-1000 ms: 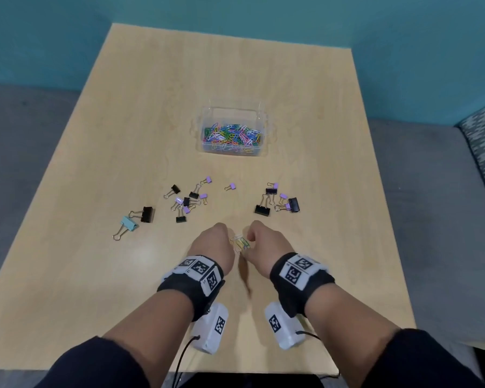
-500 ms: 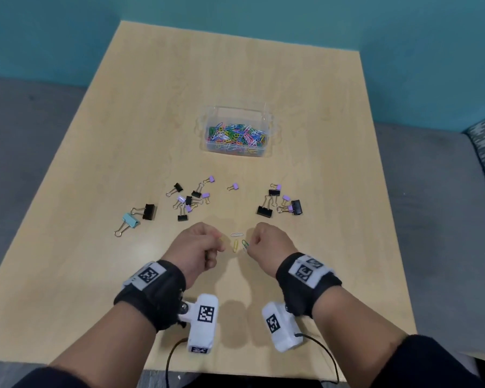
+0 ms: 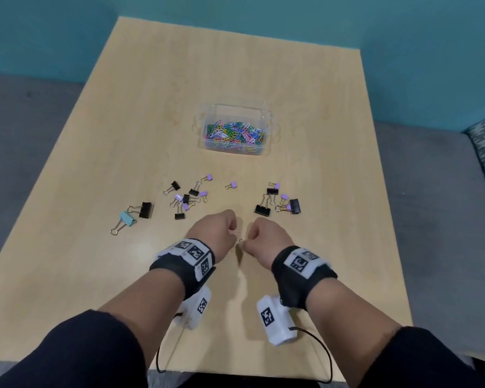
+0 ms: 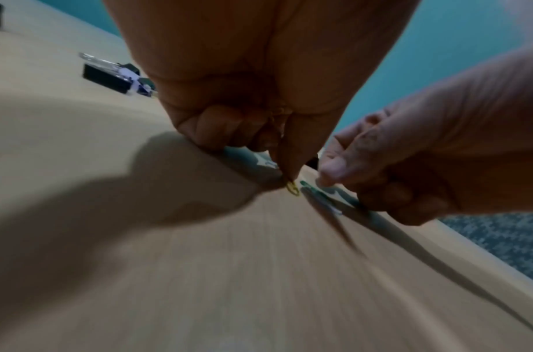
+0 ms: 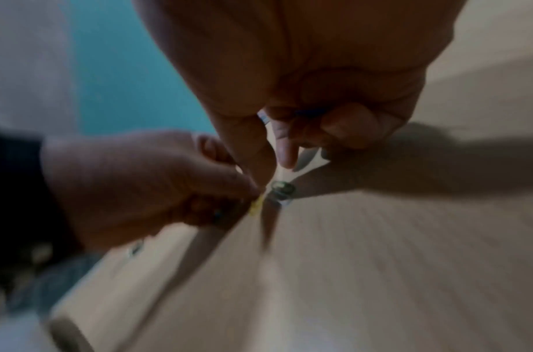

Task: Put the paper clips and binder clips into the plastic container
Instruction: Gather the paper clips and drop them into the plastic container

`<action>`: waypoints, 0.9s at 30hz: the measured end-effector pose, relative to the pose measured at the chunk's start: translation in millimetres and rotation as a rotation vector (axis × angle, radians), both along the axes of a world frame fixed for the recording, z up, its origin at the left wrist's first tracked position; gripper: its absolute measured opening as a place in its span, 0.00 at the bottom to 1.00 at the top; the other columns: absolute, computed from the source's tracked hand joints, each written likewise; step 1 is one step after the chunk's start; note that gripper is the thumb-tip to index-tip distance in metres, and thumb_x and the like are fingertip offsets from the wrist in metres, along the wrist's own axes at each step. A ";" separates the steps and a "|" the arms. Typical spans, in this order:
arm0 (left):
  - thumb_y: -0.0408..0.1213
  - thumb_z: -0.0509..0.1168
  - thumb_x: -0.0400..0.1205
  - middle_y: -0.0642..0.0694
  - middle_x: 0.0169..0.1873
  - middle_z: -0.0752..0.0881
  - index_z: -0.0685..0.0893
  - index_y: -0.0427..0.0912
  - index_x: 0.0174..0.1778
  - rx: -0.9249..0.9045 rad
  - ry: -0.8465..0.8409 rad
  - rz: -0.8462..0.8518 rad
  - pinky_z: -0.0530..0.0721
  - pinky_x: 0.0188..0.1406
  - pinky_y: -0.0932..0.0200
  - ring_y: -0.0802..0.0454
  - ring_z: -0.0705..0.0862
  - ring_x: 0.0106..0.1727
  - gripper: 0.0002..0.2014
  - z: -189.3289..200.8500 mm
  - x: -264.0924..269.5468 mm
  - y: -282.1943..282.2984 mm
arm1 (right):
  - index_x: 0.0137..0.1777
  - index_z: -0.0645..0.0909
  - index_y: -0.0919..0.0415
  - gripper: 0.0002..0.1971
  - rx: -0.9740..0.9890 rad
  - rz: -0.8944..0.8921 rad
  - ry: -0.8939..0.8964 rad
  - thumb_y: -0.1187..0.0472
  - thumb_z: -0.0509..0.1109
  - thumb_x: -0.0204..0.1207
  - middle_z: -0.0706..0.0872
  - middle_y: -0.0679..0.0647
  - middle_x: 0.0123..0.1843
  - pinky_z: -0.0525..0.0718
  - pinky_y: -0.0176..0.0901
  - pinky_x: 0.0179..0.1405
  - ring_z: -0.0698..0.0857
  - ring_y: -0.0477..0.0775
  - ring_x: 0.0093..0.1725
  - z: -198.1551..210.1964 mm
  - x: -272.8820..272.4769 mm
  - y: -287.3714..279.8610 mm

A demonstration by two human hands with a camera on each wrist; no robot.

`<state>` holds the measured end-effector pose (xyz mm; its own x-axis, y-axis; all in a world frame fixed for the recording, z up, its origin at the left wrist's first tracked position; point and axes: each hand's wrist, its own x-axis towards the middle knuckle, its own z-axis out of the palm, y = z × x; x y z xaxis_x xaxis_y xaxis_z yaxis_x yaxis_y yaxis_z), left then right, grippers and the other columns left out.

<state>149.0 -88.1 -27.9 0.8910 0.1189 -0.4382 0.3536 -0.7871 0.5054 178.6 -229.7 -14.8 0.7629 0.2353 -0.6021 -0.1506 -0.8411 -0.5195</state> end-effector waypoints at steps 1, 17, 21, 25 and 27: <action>0.36 0.64 0.77 0.51 0.35 0.81 0.77 0.48 0.45 0.039 -0.001 -0.042 0.79 0.35 0.56 0.48 0.81 0.39 0.04 -0.7 0.5 -0.6 | 0.41 0.74 0.55 0.05 -0.087 0.097 -0.058 0.59 0.68 0.71 0.82 0.51 0.40 0.77 0.46 0.33 0.82 0.54 0.38 -1.6 -2.5 3.6; 0.32 0.65 0.72 0.48 0.30 0.83 0.80 0.41 0.35 -0.290 0.005 0.351 0.73 0.27 0.59 0.50 0.79 0.29 0.01 1.3 -13.8 9.5 | 0.41 0.71 0.59 0.04 -0.134 0.207 -0.131 0.67 0.61 0.73 0.74 0.54 0.44 0.71 0.43 0.37 0.75 0.57 0.41 -5.5 -2.2 6.2; 0.23 0.65 0.73 0.40 0.29 0.79 0.79 0.40 0.34 -1.098 0.082 0.834 0.69 0.22 0.61 0.50 0.71 0.25 0.08 3.0 -35.9 34.1 | 0.40 0.78 0.59 0.08 0.378 -0.363 0.172 0.72 0.63 0.72 0.78 0.52 0.32 0.70 0.38 0.24 0.74 0.48 0.28 2.5 -0.5 -16.8; 0.21 0.58 0.76 0.43 0.32 0.80 0.82 0.36 0.51 -1.434 0.131 0.903 0.79 0.26 0.61 0.51 0.75 0.29 0.12 8.4 -46.9 40.2 | 0.47 0.79 0.70 0.11 0.976 -0.930 0.604 0.76 0.54 0.78 0.77 0.61 0.35 0.83 0.42 0.27 0.79 0.55 0.30 12.8 2.1 -34.4; 0.22 0.56 0.77 0.41 0.33 0.82 0.82 0.33 0.48 -1.487 0.145 0.938 0.83 0.29 0.60 0.49 0.80 0.32 0.10 10.6 -46.6 35.0 | 0.42 0.77 0.68 0.12 0.979 -0.935 0.633 0.74 0.53 0.78 0.79 0.62 0.35 0.84 0.43 0.27 0.80 0.57 0.30 13.8 3.8 -33.9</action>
<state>102.4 -53.2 -17.3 0.7106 -0.0160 -0.7034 0.4779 0.7447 0.4659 182.4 -263.6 -1.1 0.5417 0.3173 -0.7784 -0.8340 0.3186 -0.4505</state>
